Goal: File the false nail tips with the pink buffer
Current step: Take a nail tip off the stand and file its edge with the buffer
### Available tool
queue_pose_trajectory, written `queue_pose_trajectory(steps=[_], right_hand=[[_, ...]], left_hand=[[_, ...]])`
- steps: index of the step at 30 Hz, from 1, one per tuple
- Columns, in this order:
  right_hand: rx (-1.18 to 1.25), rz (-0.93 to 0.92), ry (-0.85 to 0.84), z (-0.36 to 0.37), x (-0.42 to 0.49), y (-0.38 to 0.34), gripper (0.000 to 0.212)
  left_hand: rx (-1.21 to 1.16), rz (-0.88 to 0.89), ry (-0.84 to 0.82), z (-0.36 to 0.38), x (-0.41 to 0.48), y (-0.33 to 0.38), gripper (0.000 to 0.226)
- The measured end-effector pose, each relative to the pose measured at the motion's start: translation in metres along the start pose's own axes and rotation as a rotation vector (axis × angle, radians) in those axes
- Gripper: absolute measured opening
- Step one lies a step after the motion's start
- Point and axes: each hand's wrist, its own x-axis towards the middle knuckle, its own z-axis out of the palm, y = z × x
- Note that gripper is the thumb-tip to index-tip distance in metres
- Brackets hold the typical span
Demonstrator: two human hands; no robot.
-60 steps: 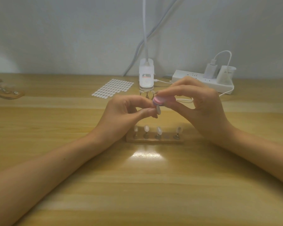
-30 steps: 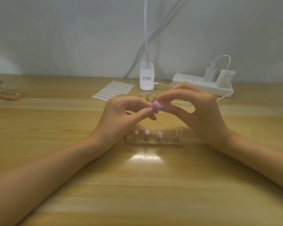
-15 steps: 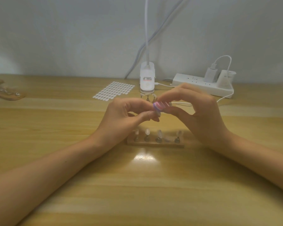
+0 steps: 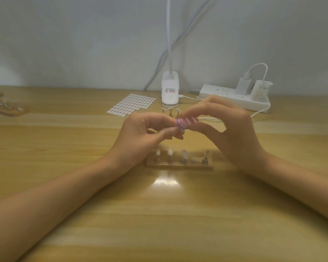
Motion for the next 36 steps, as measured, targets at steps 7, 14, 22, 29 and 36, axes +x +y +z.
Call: queue_pose_trajectory(steps=[7,14,22,29,36], right_hand=[[-0.006,0.011,0.0,0.0002,0.0001,-0.0017,0.012],[-0.027,0.023,0.022,0.0007,0.0011,-0.001,0.011],[-0.031,-0.014,0.006,0.0011,0.0008,-0.0004,0.011],[-0.073,-0.05,-0.006,-0.0009,0.0011,0.0016,0.016],[-0.092,-0.069,-0.009,-0.0021,0.0009,0.0013,0.015]], left_hand=[[0.005,-0.007,-0.007,-0.0004,0.0,0.0001,0.014],[0.006,-0.021,-0.019,0.0003,-0.0005,-0.0002,0.015],[-0.001,-0.021,-0.015,0.0,0.0003,-0.0029,0.018],[-0.1,-0.031,-0.008,0.0015,-0.0002,0.0004,0.007],[-0.128,-0.056,0.01,0.0015,0.0001,0.0011,0.008]])
